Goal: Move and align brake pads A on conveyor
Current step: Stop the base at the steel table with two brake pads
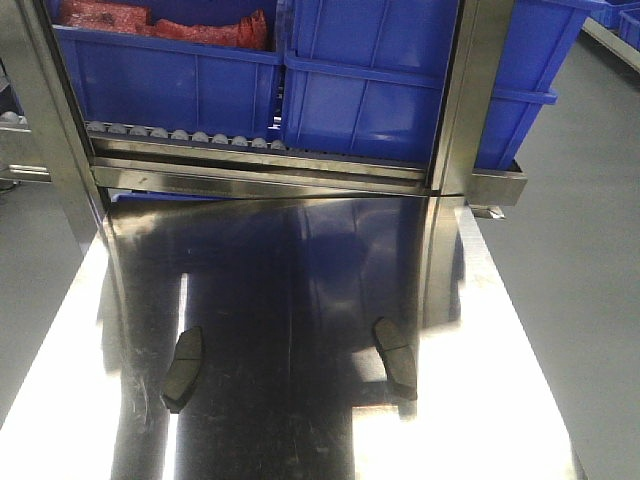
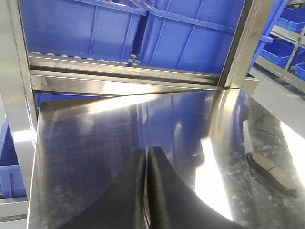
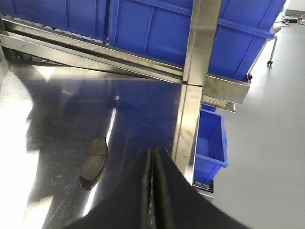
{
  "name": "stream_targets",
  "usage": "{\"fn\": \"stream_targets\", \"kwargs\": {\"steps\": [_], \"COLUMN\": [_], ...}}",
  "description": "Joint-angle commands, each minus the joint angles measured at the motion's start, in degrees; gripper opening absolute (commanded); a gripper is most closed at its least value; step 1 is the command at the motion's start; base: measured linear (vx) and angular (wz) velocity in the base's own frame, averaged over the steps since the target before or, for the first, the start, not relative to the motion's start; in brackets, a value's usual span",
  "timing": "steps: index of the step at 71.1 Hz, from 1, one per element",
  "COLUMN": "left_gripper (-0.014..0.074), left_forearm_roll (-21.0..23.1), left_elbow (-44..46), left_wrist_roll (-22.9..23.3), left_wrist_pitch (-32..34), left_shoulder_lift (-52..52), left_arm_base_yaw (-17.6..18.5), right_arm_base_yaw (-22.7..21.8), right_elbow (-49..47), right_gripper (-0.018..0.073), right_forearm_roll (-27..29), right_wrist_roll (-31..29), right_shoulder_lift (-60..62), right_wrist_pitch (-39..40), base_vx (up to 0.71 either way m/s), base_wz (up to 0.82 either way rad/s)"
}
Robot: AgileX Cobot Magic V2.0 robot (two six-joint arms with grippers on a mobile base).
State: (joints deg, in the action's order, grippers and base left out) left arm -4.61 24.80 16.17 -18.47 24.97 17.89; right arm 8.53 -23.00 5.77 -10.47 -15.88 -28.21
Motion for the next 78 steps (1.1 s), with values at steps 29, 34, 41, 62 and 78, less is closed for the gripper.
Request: {"fn": "stream_targets", "kwargs": {"steps": [29, 34, 41, 62, 78], "left_gripper": [0.005, 0.014, 0.0323, 0.0726, 0.0696], "left_forearm_roll": [-0.1, -0.1, -0.1, -0.1, -0.1], "left_elbow": [1.4, 1.4, 1.4, 1.4, 1.4], "left_wrist_roll": [0.0, 0.0, 0.0, 0.0, 0.0], "left_wrist_pitch": [4.6, 4.3, 3.5, 2.4, 2.5], "left_shoulder_lift": [0.3, 0.3, 0.3, 0.3, 0.3], "left_arm_base_yaw": [0.2, 0.2, 0.2, 0.2, 0.2], "right_arm_base_yaw": [-0.2, -0.2, -0.2, -0.2, -0.2], "right_elbow": [-1.4, -1.4, -1.4, -1.4, -1.4], "right_gripper": [-0.0009, -0.0009, -0.0009, -0.0009, -0.0009], "right_forearm_roll": [0.0, 0.0, 0.0, 0.0, 0.0], "right_wrist_roll": [-0.4, -0.4, -0.4, -0.4, -0.4], "right_shoulder_lift": [-0.4, -0.4, -0.4, -0.4, -0.4], "right_wrist_pitch": [4.1, 4.1, 4.1, 4.1, 4.1], "base_vx": [0.0, 0.0, 0.0, 0.0, 0.0], "base_wz": [0.0, 0.0, 0.0, 0.0, 0.0]}}
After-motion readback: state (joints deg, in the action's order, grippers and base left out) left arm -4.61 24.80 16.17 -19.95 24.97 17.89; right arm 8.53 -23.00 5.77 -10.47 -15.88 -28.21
